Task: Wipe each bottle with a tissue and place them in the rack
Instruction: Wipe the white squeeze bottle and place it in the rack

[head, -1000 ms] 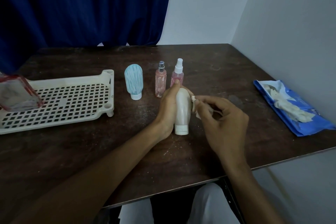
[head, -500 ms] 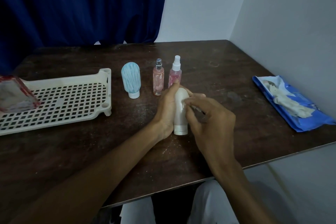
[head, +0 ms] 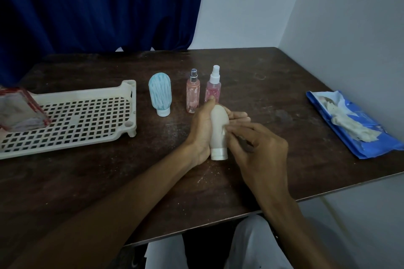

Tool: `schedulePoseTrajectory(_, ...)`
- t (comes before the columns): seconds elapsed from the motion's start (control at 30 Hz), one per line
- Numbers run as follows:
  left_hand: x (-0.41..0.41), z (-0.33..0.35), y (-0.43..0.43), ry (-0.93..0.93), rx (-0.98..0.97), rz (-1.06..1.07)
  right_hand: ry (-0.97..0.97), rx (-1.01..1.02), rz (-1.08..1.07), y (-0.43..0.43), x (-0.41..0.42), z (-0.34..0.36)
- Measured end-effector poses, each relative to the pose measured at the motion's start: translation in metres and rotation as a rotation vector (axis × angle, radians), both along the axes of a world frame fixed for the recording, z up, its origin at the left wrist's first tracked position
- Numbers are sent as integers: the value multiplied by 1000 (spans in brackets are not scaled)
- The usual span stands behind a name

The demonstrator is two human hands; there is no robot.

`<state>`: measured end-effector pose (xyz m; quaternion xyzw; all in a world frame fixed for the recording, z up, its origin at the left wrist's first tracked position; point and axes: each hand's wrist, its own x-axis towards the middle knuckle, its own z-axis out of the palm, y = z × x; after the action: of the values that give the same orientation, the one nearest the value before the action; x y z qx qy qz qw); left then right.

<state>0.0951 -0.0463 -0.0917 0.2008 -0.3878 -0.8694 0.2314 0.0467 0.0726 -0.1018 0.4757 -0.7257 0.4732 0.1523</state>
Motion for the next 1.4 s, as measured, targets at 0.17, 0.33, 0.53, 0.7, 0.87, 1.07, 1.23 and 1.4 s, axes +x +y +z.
schedulePoseTrajectory(0.17,0,0,0,-5,-3,27,-67,-17,16,-4,-1,4)
schedulePoseTrajectory(0.33,0,0,-1,22,46,37,-16,-3,46,5,4,-5)
schedulePoseTrajectory(0.53,-1,0,1,14,48,17,-56,-19,10,3,-2,-2)
schedulePoseTrajectory(0.7,0,0,-1,16,96,39,0,-6,33,4,9,-4)
schedulePoseTrajectory(0.87,-1,-1,-2,7,74,45,-73,-9,37,10,4,-9)
schedulePoseTrajectory(1.07,-1,1,0,29,89,42,-42,-42,25,1,5,1)
schedulePoseTrajectory(1.23,-1,1,-2,1,87,50,56,29,40,5,16,-5)
schedulePoseTrajectory(1.4,0,-1,-2,-85,-76,63,15,-7,-3,-5,2,2)
